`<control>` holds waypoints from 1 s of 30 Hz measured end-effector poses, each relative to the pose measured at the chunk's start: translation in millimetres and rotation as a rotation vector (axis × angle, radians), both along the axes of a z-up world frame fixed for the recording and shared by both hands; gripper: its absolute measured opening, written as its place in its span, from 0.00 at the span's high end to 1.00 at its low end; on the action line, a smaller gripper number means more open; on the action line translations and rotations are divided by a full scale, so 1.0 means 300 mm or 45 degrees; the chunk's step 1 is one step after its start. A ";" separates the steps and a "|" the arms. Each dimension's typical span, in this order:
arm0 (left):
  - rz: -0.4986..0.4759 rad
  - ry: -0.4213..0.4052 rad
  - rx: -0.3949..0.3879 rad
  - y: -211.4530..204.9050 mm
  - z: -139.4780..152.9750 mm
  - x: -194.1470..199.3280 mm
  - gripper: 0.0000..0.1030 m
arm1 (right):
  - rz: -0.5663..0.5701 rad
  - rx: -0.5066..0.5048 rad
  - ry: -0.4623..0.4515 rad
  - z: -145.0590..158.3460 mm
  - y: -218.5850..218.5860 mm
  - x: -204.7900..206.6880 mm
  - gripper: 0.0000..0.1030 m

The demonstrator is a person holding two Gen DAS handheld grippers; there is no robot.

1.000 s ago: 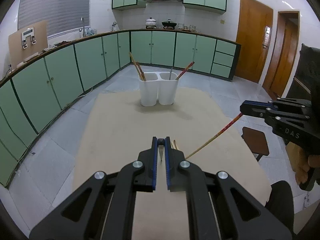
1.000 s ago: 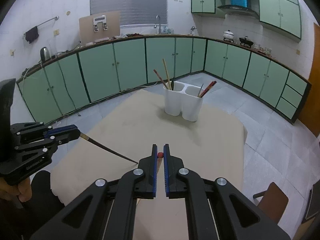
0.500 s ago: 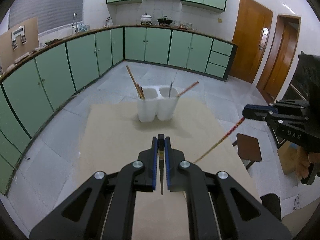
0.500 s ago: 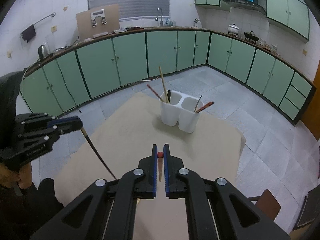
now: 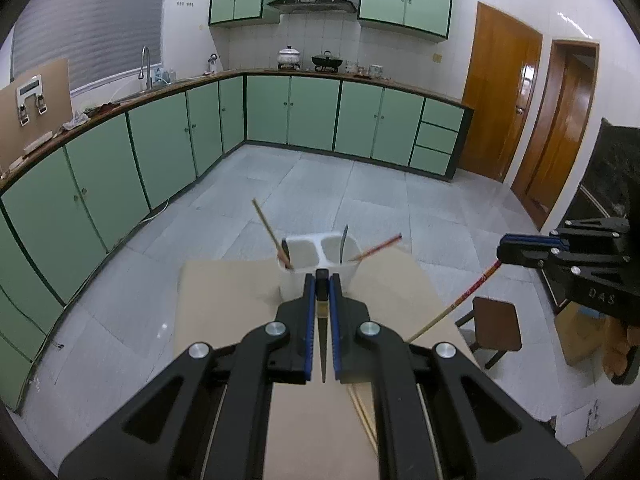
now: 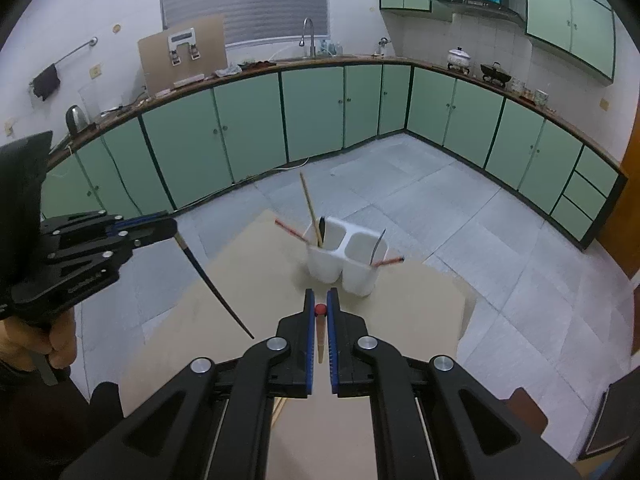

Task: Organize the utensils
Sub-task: 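Carry both held chopsticks up to the white holder, then lower the chopsticks into the holder and open both tools to release them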

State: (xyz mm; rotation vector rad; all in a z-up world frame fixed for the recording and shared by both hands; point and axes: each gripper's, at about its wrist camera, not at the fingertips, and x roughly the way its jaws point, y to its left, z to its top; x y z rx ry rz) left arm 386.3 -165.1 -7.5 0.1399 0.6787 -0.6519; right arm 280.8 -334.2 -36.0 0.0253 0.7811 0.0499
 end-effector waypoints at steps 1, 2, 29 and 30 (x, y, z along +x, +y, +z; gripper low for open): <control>0.001 -0.003 -0.002 -0.007 0.013 0.015 0.94 | -0.003 -0.002 -0.003 0.012 -0.005 0.008 0.94; 0.001 -0.008 -0.008 -0.022 0.031 0.035 0.94 | -0.008 -0.003 -0.007 0.030 -0.010 0.023 0.94; 0.114 -0.103 -0.051 -0.304 -0.001 0.498 0.94 | -0.250 0.081 -0.075 0.005 -0.269 0.541 0.94; 0.118 -0.096 -0.057 -0.301 -0.021 0.510 0.94 | -0.252 0.089 -0.069 -0.017 -0.274 0.551 0.94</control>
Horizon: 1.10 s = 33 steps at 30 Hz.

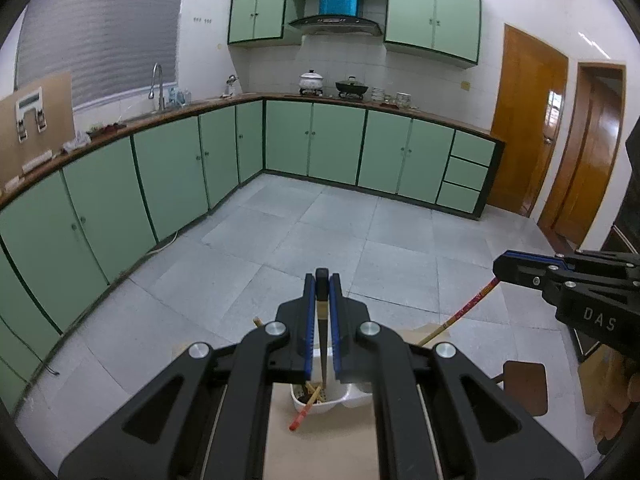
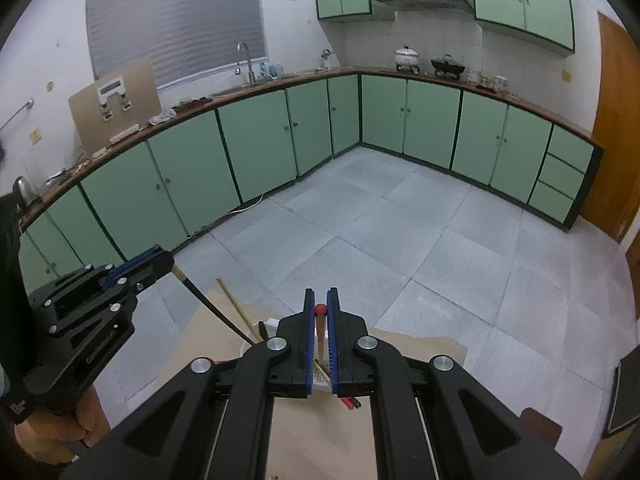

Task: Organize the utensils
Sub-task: 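Lower the chopsticks into the holder and open both tools to release them, then move both open tools back to the last two chopsticks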

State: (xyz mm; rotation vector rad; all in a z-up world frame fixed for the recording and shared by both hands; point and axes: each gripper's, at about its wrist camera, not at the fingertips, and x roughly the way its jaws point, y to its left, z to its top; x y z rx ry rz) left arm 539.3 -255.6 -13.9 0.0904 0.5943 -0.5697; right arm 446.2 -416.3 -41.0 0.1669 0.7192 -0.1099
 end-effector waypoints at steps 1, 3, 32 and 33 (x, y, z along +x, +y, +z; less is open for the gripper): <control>0.004 0.011 -0.004 -0.003 -0.021 0.019 0.94 | -0.002 0.008 0.011 -0.032 -0.008 0.019 0.94; 0.009 0.028 -0.006 -0.005 -0.078 0.047 0.94 | -0.002 0.017 0.030 -0.080 -0.012 0.043 0.94; 0.040 -0.168 -0.050 0.406 -0.175 -0.367 0.15 | 0.028 -0.093 -0.221 -0.259 0.112 -0.588 0.69; 0.041 -0.160 -0.067 0.447 -0.205 -0.431 0.14 | 0.030 -0.105 -0.227 -0.306 0.140 -0.657 0.69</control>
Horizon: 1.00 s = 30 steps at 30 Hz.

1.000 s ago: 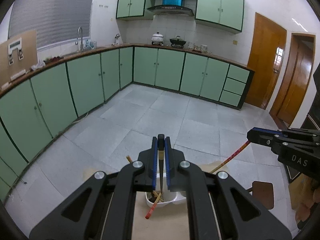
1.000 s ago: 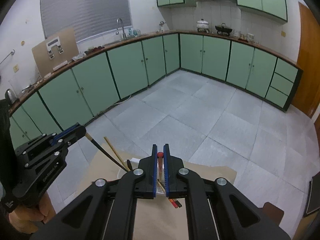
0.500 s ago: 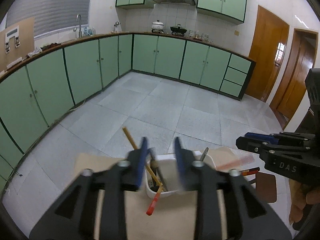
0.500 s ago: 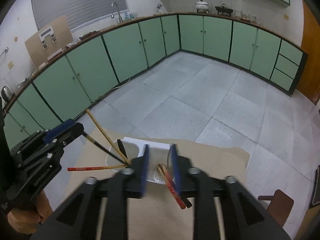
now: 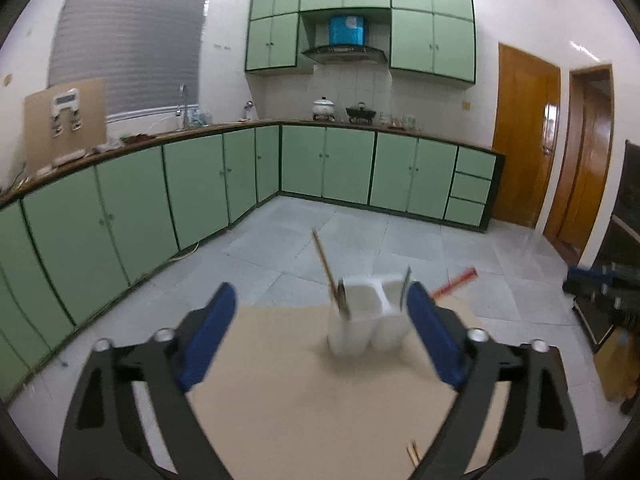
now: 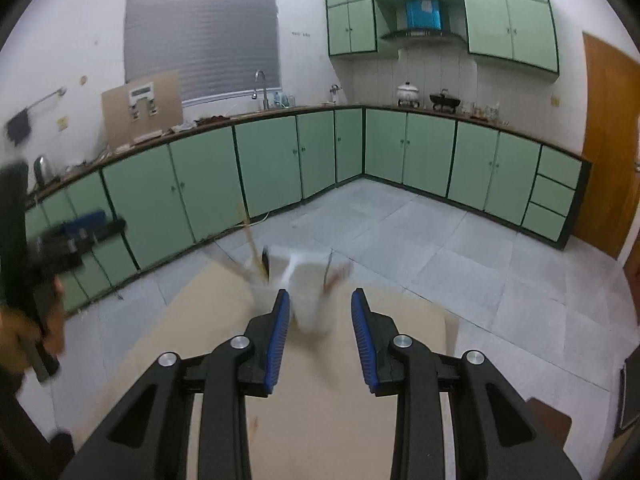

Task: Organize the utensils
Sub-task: 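Move both open tools back to the last two chopsticks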

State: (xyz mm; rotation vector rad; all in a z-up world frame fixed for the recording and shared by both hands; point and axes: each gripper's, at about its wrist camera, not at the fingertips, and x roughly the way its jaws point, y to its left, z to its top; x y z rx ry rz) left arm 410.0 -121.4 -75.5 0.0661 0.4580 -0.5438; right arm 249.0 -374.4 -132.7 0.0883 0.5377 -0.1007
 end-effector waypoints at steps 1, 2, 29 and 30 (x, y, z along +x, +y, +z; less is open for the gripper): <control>-0.002 0.008 -0.007 0.035 -0.036 -0.064 0.13 | -0.002 0.000 0.003 -0.075 0.036 -0.087 0.69; -0.002 0.012 -0.003 0.066 -0.077 -0.127 0.12 | -0.001 0.010 0.016 -0.125 0.062 -0.138 0.69; 0.161 0.136 -0.046 0.368 -0.487 -0.658 0.06 | 0.136 -0.090 0.254 -0.795 0.565 -0.537 0.70; 0.162 0.143 -0.053 0.367 -0.491 -0.657 0.06 | 0.132 -0.079 0.252 -0.797 0.563 -0.530 0.70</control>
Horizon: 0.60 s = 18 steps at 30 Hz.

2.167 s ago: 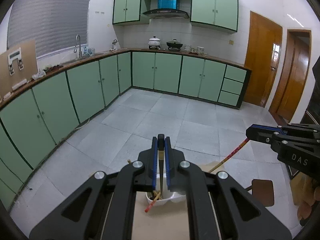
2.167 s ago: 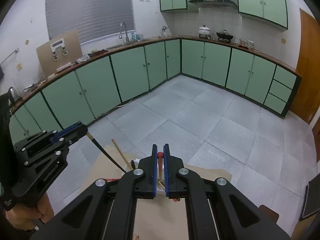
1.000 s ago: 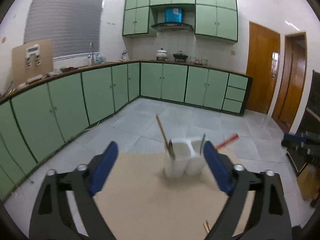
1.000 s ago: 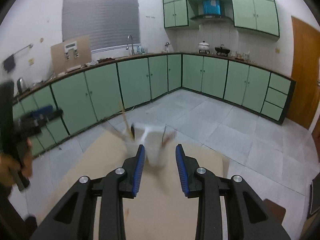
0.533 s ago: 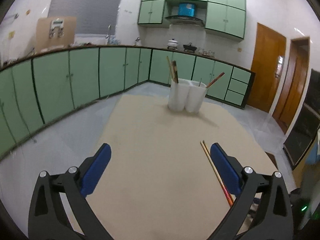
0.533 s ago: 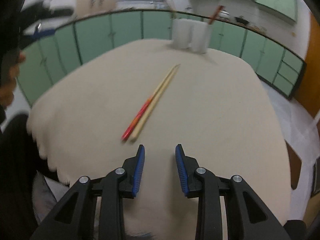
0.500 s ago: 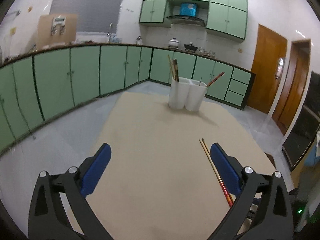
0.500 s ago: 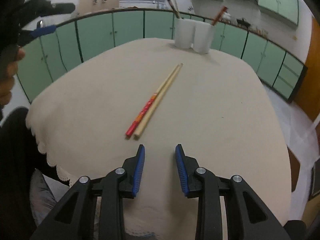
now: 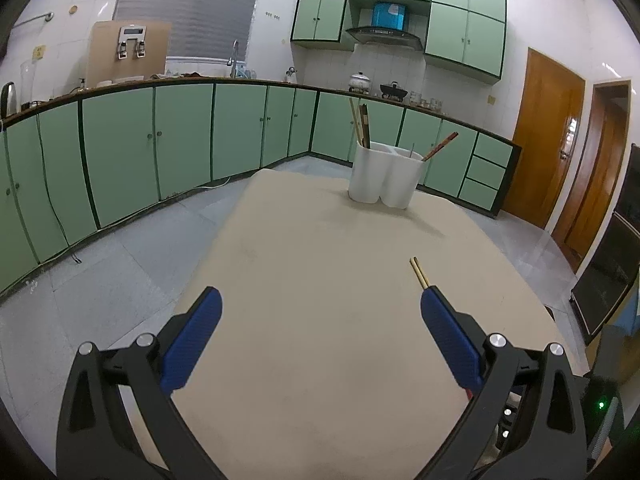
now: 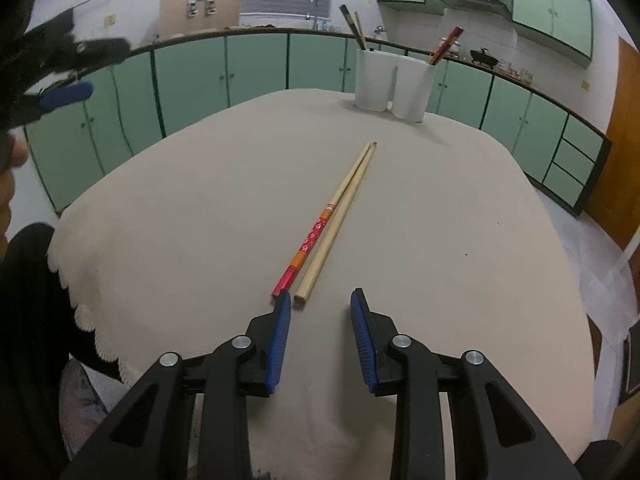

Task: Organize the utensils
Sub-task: 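Move both open tools back to the last two chopsticks, then grasp the plain wooden chopstick with the right tool while the left tool grasps the red-patterned one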

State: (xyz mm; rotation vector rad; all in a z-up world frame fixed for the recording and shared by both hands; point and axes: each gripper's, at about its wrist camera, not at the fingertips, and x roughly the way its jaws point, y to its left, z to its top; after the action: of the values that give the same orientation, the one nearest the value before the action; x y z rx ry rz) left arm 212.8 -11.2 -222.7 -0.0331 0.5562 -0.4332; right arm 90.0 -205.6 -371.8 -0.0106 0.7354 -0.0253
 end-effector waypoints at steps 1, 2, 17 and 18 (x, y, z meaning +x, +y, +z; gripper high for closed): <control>-0.002 0.006 -0.004 0.000 -0.002 0.001 0.06 | -0.007 0.007 -0.005 -0.001 0.000 0.006 0.70; -0.001 0.009 -0.006 -0.003 -0.006 0.000 0.06 | -0.011 0.009 -0.010 -0.003 0.002 0.004 0.70; -0.056 0.054 0.019 -0.112 -0.103 -0.047 0.06 | -0.225 0.102 -0.037 -0.004 -0.160 -0.030 0.93; -0.070 0.062 0.021 -0.133 -0.114 -0.057 0.06 | -0.256 0.104 -0.035 -0.004 -0.189 -0.035 0.93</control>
State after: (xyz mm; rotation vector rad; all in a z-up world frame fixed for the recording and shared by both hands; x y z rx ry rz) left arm 195.8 -51.0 -256.9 -0.0125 0.6094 -0.4826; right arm 79.5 -262.3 -373.1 0.1412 0.7074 -0.1867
